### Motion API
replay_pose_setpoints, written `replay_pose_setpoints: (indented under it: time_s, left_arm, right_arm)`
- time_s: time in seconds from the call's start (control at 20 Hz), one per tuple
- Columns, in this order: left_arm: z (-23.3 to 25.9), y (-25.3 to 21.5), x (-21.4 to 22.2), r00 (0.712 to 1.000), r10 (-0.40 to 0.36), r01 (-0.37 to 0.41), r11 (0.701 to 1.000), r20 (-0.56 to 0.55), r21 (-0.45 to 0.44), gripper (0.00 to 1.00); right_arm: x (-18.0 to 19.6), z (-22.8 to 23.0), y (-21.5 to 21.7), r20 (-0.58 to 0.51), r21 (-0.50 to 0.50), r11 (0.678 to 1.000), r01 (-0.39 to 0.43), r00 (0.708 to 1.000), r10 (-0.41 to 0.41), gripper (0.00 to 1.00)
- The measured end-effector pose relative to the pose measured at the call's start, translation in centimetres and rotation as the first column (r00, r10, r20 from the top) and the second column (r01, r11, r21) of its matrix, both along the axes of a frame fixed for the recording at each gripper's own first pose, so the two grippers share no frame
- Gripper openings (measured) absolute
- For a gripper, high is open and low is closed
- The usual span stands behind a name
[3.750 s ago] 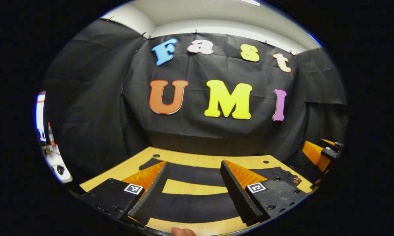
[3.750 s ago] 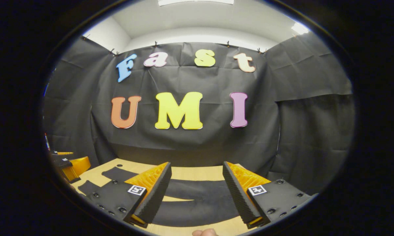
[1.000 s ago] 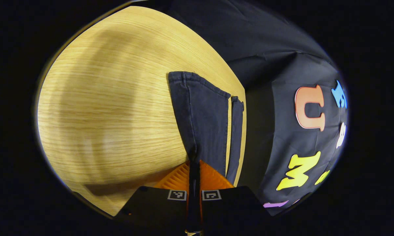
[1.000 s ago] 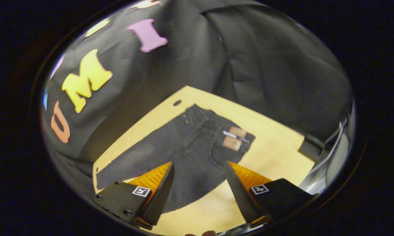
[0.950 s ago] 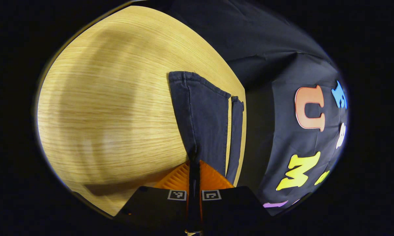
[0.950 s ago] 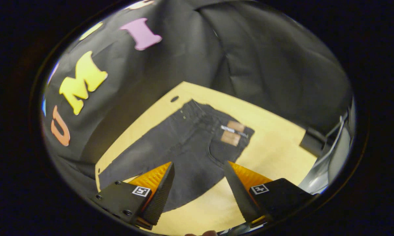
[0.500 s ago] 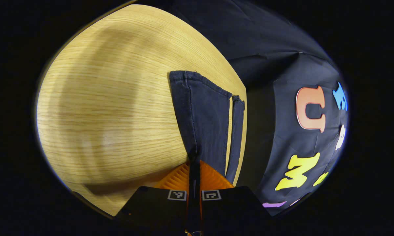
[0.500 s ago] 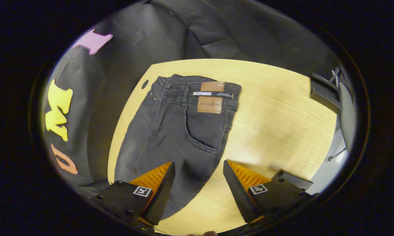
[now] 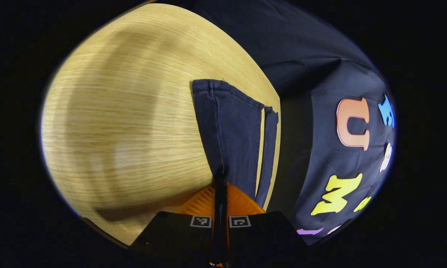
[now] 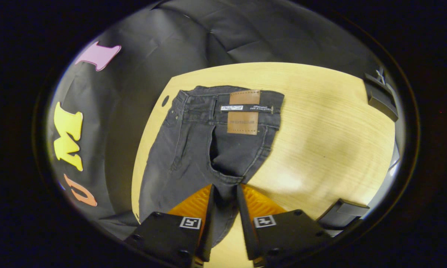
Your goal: Grasp the waist and the cuffs of the jeans and fold them to make the two legs overlap; first hold the waist and fold one-third of the jeans toward the cuffs, then hold the cuffs and fold the remaining one-third in the same direction to finish folding.
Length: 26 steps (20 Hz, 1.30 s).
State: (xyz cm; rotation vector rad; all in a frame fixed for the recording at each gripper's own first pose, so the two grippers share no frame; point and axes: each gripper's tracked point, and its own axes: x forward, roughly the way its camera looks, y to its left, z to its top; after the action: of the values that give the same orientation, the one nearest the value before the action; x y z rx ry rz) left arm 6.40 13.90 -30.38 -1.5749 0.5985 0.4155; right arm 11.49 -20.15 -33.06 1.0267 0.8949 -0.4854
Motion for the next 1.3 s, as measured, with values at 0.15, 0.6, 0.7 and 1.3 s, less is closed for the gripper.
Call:
replay_pose_setpoints:
  time_s: [0.15, 0.6, 0.7, 1.3]
  left_arm:
    - [0.0, -0.1, 0.0, 1.000, -0.002, 0.002, 1.000, 0.000, -0.001, 0.03]
    - [0.0, 0.2, 0.3, 0.998, -0.029, 0.030, 0.999, -0.052, 0.029, 0.03]
    - [0.8, 0.2, 0.4, 0.998, -0.042, 0.045, 0.997, -0.051, 0.056, 0.03]
    - [11.7, 1.4, 8.7, 0.989, -0.086, 0.069, 0.987, 0.117, 0.148, 0.03]
  right_arm:
    - [-0.2, 0.2, -0.2, 0.023, 0.013, 0.999, 0.038, 0.999, -0.038, 0.09]
    - [0.0, 1.3, 0.1, 0.034, -0.019, 1.000, 0.007, 0.999, -0.007, 0.00]
    - [0.1, 2.5, 0.1, 0.059, -0.037, 0.999, -0.013, 0.998, 0.015, 0.01]
    - [8.2, 12.7, 2.0, 0.267, -0.048, 0.994, -0.095, 0.958, 0.104, 0.01]
